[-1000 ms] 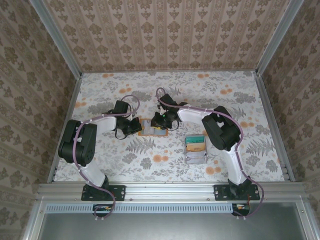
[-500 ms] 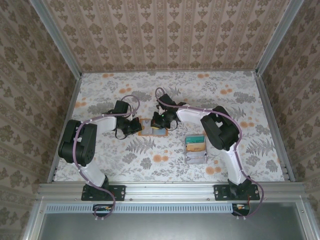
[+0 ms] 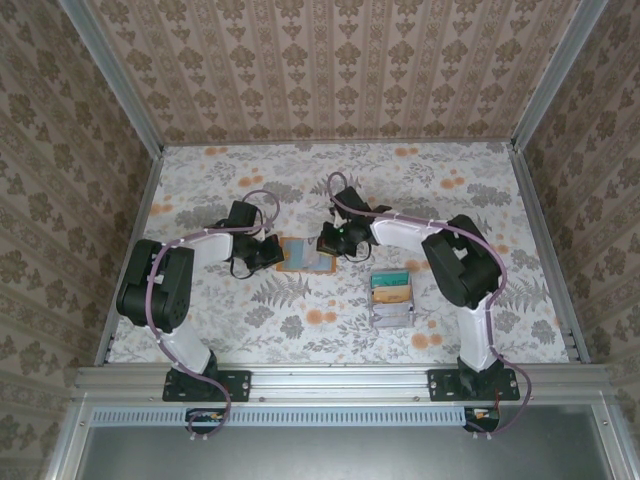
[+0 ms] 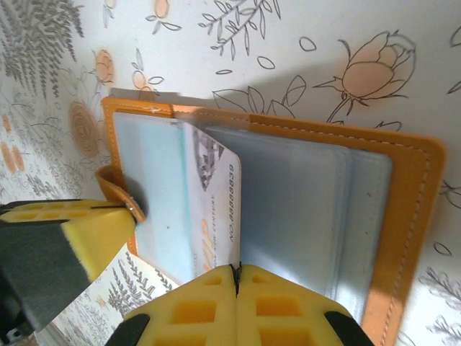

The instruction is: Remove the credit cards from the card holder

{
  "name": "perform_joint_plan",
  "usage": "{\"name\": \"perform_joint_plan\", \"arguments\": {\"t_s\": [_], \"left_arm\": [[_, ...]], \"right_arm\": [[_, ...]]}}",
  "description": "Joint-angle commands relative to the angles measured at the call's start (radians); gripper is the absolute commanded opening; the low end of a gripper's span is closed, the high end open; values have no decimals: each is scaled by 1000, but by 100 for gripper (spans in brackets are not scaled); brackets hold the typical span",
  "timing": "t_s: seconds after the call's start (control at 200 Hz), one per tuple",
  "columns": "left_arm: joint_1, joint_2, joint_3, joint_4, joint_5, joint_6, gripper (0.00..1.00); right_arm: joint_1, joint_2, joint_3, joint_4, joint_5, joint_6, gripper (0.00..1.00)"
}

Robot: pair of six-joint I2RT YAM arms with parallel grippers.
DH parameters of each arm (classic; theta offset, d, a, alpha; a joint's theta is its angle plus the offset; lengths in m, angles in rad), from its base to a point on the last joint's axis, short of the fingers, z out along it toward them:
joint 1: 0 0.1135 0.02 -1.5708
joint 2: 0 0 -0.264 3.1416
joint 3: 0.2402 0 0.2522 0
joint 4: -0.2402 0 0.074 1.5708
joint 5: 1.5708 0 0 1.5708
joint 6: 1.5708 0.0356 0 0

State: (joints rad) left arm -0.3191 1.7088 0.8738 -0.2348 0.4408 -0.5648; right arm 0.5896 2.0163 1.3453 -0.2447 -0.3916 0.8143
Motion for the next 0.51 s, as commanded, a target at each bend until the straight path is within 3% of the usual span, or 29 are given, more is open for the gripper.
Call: {"name": "perform_joint_plan", "arguments": {"t_s": [0.0, 0.32, 0.5], "left_arm": [[6, 0, -13, -62, -25, -3, 0], [9, -73, 28, -84, -16, 5, 0], [12, -131, 55, -82, -7, 11, 24]], "right_arm": [[-7, -77, -8, -75, 54, -60, 0], [-13, -233, 79, -344, 120, -312, 0], [3, -357, 112, -530, 202, -589, 0]]}}
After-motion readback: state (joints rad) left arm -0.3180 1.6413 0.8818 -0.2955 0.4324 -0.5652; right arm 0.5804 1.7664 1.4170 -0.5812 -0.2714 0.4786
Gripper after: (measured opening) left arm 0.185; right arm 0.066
